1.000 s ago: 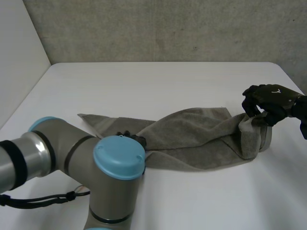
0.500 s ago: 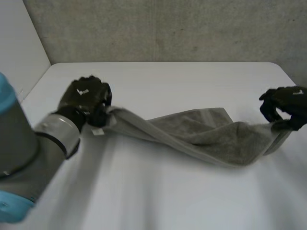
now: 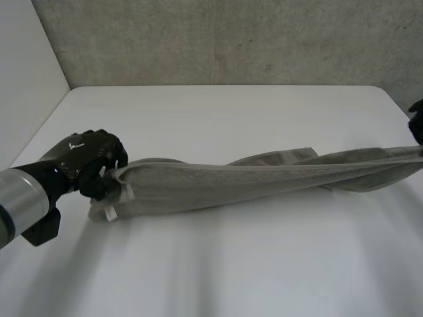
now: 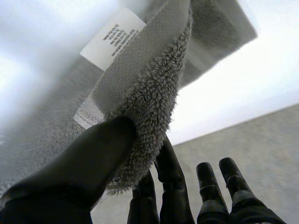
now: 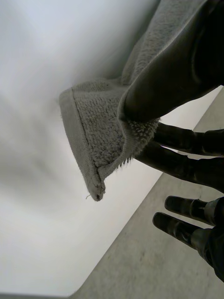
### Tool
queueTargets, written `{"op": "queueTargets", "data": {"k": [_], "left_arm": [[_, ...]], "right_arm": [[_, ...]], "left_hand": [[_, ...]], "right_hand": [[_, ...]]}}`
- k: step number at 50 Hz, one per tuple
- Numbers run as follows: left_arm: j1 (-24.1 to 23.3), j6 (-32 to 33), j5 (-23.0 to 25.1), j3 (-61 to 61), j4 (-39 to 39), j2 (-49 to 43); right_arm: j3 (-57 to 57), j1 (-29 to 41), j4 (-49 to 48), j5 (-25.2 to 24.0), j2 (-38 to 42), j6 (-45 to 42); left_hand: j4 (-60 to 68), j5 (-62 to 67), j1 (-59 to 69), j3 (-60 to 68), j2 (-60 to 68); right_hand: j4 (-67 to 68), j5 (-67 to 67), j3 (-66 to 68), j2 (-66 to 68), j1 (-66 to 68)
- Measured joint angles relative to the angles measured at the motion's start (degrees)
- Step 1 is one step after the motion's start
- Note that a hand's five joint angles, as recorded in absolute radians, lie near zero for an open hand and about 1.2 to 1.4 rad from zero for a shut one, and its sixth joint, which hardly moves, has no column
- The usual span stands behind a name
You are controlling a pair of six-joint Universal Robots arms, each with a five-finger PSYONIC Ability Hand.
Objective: Fold the towel.
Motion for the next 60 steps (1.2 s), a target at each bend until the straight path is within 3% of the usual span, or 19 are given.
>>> {"op": "queueTargets", "data": {"k": [8, 18, 27, 35, 45, 53, 60], "left_arm": [[0.8, 0.0, 7.2, -0.4, -7.7, 4.0], [3.8, 0.0, 8.3, 0.2, -9.4, 2.5], [6.8, 0.4, 8.1, 2.1, -9.0, -3.6], [8.8, 0.5, 7.9, 5.9, -8.9, -12.7], [9.2, 0.1, 7.4, 14.6, -8.4, -25.0], [9.3, -0.3, 7.1, 19.5, -7.1, -29.8], [9.1, -0.3, 6.1, 20.7, -6.6, -31.6]], "right_arm": [[-1.7, -1.9, 2.8, -0.3, -0.6, -0.7], [-2.1, -0.7, 4.1, -0.8, 0.8, -2.5], [-2.9, 8.6, 3.9, 1.3, 8.4, -2.3], [-10.8, 16.3, 3.0, 5.7, 18.7, 0.1], [-21.8, 19.9, -10.9, 8.8, 29.5, 8.6], [-22.9, 21.7, -25.5, 10.8, 32.4, 19.1], [-22.7, 23.7, -32.8, 11.3, 34.6, 24.5]], "left_hand": [[0.0, 0.0, 0.0, 0.0, 0.1], [0.0, 0.0, 0.0, 0.0, 0.1], [0.0, 0.0, 0.0, 0.0, 0.1], [0.0, 0.0, 0.0, 0.0, 0.1], [0.0, 0.0, 0.0, 0.0, 0.1], [0.0, 0.0, 0.0, 0.0, 0.1], [0.0, 0.0, 0.0, 0.0, 0.1]], "right_hand": [[0.0, 0.0, 0.0, 0.0, 0.0], [0.0, 0.0, 0.0, 0.1, 0.0], [0.0, 0.0, 0.0, 0.1, 0.0], [0.0, 0.5, 0.0, 0.1, 0.0], [0.0, 0.5, 0.0, 0.1, 0.0], [0.0, 0.5, 0.0, 0.1, 0.0], [0.0, 0.5, 0.0, 0.1, 0.0]]}}
